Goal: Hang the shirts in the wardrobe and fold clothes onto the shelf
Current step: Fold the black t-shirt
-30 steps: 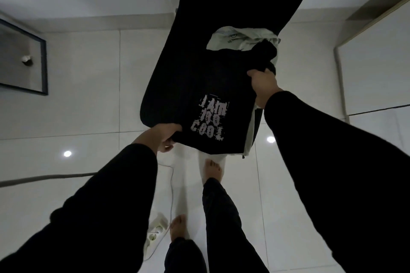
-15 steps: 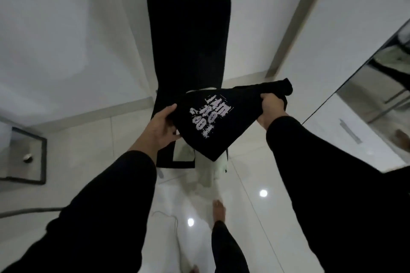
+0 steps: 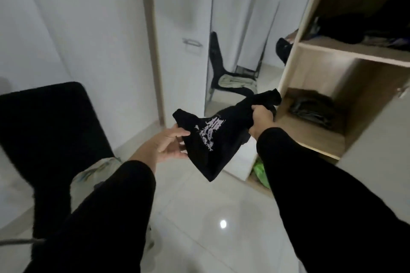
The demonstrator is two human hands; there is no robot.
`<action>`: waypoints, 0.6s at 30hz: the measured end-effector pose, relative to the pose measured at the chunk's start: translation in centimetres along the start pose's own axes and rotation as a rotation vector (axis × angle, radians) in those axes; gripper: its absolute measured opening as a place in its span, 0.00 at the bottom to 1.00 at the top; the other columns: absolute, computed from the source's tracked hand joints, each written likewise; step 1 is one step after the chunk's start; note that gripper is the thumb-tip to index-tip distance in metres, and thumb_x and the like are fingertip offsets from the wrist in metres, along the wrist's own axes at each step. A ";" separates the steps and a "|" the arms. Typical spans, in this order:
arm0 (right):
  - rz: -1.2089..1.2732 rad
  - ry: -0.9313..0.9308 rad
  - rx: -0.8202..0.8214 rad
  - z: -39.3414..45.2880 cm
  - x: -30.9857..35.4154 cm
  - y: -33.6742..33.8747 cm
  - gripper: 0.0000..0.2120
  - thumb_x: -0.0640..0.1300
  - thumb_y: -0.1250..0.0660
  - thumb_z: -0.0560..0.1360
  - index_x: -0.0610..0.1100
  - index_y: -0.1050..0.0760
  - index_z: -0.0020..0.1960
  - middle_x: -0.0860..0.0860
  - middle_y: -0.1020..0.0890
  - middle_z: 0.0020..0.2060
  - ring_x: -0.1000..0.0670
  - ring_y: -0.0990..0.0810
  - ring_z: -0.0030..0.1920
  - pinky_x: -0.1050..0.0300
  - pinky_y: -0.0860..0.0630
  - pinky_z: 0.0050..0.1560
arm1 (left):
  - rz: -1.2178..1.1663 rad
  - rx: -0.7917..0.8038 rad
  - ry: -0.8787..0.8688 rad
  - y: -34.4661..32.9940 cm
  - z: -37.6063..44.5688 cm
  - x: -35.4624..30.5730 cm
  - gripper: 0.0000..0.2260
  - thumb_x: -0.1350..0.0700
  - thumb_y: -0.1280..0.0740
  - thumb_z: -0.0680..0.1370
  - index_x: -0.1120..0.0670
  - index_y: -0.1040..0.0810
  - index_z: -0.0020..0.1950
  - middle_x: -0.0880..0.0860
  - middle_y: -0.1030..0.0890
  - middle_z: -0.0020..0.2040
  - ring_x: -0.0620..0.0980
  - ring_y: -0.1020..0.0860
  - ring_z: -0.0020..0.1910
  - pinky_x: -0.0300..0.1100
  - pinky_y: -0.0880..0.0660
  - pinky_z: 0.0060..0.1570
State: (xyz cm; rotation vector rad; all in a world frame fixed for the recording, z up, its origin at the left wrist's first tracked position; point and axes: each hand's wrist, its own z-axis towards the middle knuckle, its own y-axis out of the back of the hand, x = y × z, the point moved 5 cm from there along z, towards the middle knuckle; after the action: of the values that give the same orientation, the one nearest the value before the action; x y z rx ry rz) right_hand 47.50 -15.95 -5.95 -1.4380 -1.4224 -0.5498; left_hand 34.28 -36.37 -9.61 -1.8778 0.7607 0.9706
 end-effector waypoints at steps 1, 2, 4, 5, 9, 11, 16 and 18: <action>0.022 0.013 -0.035 1.0 1.1 2.0 0.22 0.39 0.38 0.75 0.45 0.33 0.69 0.42 0.22 0.58 0.41 0.21 0.55 0.45 0.23 0.57 | 0.013 0.031 0.007 -1.8 1.8 0.3 0.24 0.63 0.33 0.67 0.51 0.28 0.62 0.57 0.21 0.54 0.56 0.20 0.50 0.56 0.21 0.45; 0.038 0.023 -0.074 2.0 1.9 4.1 0.23 0.39 0.37 0.75 0.45 0.33 0.69 0.41 0.23 0.59 0.41 0.21 0.55 0.44 0.23 0.58 | 0.012 0.055 0.012 -3.6 3.6 0.8 0.24 0.64 0.33 0.67 0.51 0.28 0.62 0.57 0.21 0.53 0.56 0.21 0.50 0.54 0.20 0.45; 0.058 0.044 -0.159 4.0 3.7 8.3 0.24 0.39 0.37 0.75 0.44 0.34 0.70 0.41 0.24 0.61 0.40 0.22 0.57 0.43 0.24 0.59 | -0.012 0.068 0.021 -6.9 7.3 1.7 0.22 0.65 0.33 0.68 0.54 0.27 0.61 0.57 0.21 0.52 0.54 0.21 0.50 0.50 0.19 0.43; 0.076 0.060 -0.198 4.9 4.7 10.4 0.24 0.38 0.37 0.75 0.43 0.35 0.70 0.40 0.24 0.62 0.39 0.23 0.58 0.44 0.24 0.58 | -0.015 0.055 0.031 -8.5 9.1 2.3 0.19 0.66 0.32 0.69 0.56 0.26 0.59 0.57 0.20 0.50 0.53 0.20 0.48 0.47 0.19 0.42; 0.176 0.070 -0.273 8.3 7.7 17.4 0.22 0.38 0.40 0.78 0.42 0.37 0.71 0.41 0.26 0.63 0.41 0.24 0.60 0.51 0.25 0.50 | 0.002 -0.036 0.069 -14.3 15.6 4.6 0.06 0.63 0.36 0.77 0.60 0.24 0.53 0.55 0.18 0.45 0.49 0.21 0.44 0.38 0.25 0.48; 0.184 0.066 -0.274 10.0 8.4 20.0 0.21 0.37 0.42 0.79 0.40 0.37 0.71 0.41 0.27 0.65 0.41 0.25 0.62 0.51 0.25 0.52 | 0.010 -0.027 0.093 -16.8 18.4 5.9 0.06 0.63 0.39 0.79 0.62 0.24 0.54 0.55 0.17 0.43 0.50 0.21 0.45 0.38 0.26 0.47; 0.245 0.035 -0.355 14.9 9.1 24.2 0.25 0.36 0.40 0.77 0.45 0.40 0.73 0.40 0.28 0.66 0.39 0.26 0.62 0.49 0.26 0.49 | 0.066 -0.047 0.174 -20.7 24.4 8.4 0.07 0.65 0.43 0.80 0.63 0.26 0.55 0.54 0.18 0.35 0.49 0.23 0.41 0.38 0.27 0.41; 0.263 0.007 -0.388 16.7 8.8 25.4 0.24 0.36 0.40 0.77 0.45 0.40 0.73 0.40 0.28 0.65 0.39 0.25 0.62 0.49 0.26 0.48 | 0.101 -0.074 0.203 -21.2 26.8 8.9 0.09 0.66 0.43 0.79 0.62 0.27 0.57 0.56 0.20 0.39 0.50 0.23 0.40 0.39 0.27 0.39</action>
State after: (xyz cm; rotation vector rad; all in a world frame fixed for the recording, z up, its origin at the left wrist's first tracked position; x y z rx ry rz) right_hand 67.51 7.39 -13.28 -1.8942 -1.1351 -0.6846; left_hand 47.03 -4.27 -17.03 -2.0402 0.9587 0.8892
